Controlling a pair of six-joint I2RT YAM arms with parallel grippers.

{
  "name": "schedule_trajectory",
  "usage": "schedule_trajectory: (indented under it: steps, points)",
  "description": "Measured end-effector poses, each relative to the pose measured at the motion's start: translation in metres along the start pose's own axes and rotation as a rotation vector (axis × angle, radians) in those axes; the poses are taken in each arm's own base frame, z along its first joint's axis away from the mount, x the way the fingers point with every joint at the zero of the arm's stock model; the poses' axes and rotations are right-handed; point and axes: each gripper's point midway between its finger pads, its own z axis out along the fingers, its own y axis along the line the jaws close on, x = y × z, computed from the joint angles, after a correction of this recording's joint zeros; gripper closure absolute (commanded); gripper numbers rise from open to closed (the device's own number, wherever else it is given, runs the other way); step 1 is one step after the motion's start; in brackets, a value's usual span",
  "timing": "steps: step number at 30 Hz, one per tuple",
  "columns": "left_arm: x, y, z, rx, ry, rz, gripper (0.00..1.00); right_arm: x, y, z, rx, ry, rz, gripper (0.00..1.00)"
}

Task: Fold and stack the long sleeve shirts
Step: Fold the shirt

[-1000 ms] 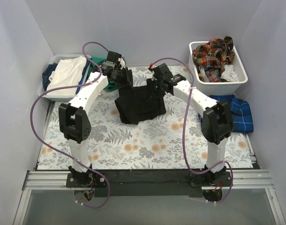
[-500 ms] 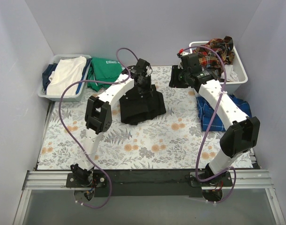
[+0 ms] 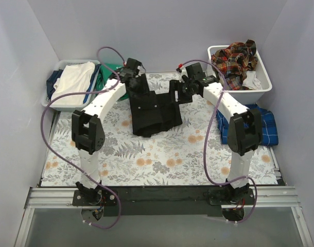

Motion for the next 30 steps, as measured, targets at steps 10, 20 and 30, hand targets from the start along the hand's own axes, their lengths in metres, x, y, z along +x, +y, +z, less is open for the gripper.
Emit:
schedule_trajectory:
  steps: [10,20,30]
  points:
    - [-0.024,0.069,-0.028,-0.085,-0.063,-0.111,0.45,0.010,0.012,0.095,-0.156,0.127,0.022,0.20]
    - [-0.015,0.087,-0.021,-0.102,-0.024,-0.136,0.46,0.020,0.033,0.120,-0.228,0.157,0.010,0.43]
    - [-0.018,0.103,-0.020,-0.102,-0.012,-0.161,0.47,0.032,0.033,0.136,-0.234,0.194,0.039,0.99]
